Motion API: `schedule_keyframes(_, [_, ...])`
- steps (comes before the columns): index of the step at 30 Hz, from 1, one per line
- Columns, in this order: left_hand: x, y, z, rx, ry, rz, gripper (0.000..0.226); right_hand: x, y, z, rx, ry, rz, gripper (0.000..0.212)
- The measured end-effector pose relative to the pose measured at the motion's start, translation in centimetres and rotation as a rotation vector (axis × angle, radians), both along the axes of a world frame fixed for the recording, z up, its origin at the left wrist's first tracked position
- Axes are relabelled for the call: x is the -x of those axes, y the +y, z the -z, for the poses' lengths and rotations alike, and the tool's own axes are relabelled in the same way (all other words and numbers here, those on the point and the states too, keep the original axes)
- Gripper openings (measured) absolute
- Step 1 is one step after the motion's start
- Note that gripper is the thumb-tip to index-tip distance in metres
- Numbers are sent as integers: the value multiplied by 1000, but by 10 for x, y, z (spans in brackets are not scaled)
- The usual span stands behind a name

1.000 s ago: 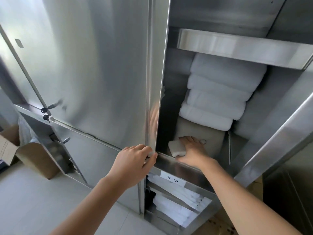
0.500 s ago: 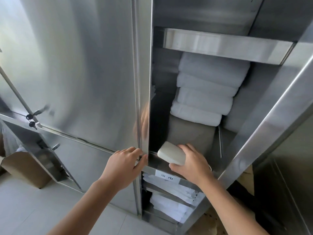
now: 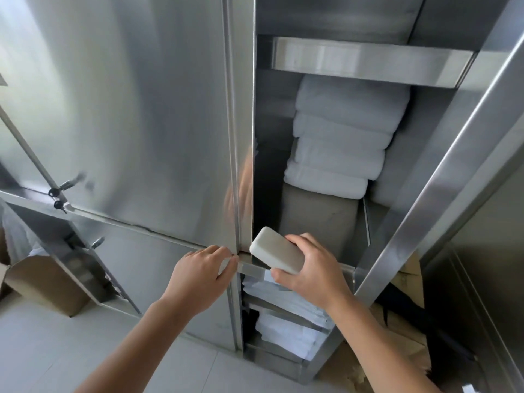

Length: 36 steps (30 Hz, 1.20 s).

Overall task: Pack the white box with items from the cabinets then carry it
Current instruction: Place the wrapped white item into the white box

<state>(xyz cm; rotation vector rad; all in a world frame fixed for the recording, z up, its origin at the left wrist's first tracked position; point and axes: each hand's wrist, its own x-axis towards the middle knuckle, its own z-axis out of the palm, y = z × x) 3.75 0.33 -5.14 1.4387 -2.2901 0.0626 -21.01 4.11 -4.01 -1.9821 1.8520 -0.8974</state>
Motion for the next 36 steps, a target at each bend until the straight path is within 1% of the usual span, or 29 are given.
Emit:
schedule_keyframes(2, [-4,8,1,-3,-3,-27,28,-7,5,3,-13,-13,-34,66])
schedule_keyframes(6, [-8,25,-8,-2,21,-94,26,-14,14,-2,-24,11,-128,63])
schedule_keyframes(11, [-21,73,-12,-32,19,-234,36,-26,19,1,0,-20,-244,64])
schedule_keyframes(15, [-53,133,-11,-79,-17,-389,52,-65,29,16,-8,-70,-398,69])
schedule_keyframes(18, [-89,183,-21,-103,-97,-553,56,-111,44,19,-20,-55,-546,77])
schedule_keyframes(21, [-133,233,-37,-114,-163,-714,61,-165,61,10,0,-40,-695,74])
schedule_keyframes(24, [-177,282,-52,-57,-165,-867,61,-223,82,-7,54,-18,-820,75])
schedule_keyframes(28, [-229,344,-59,-40,-154,-1024,60,-303,116,-24,123,-20,-953,76])
schedule_keyframes(32, [-284,408,-50,-15,-149,-1131,54,-383,162,-26,117,-46,-1057,75])
schedule_keyframes(36, [-332,458,-42,-62,-130,-1235,54,-448,204,-13,87,-72,-1144,71])
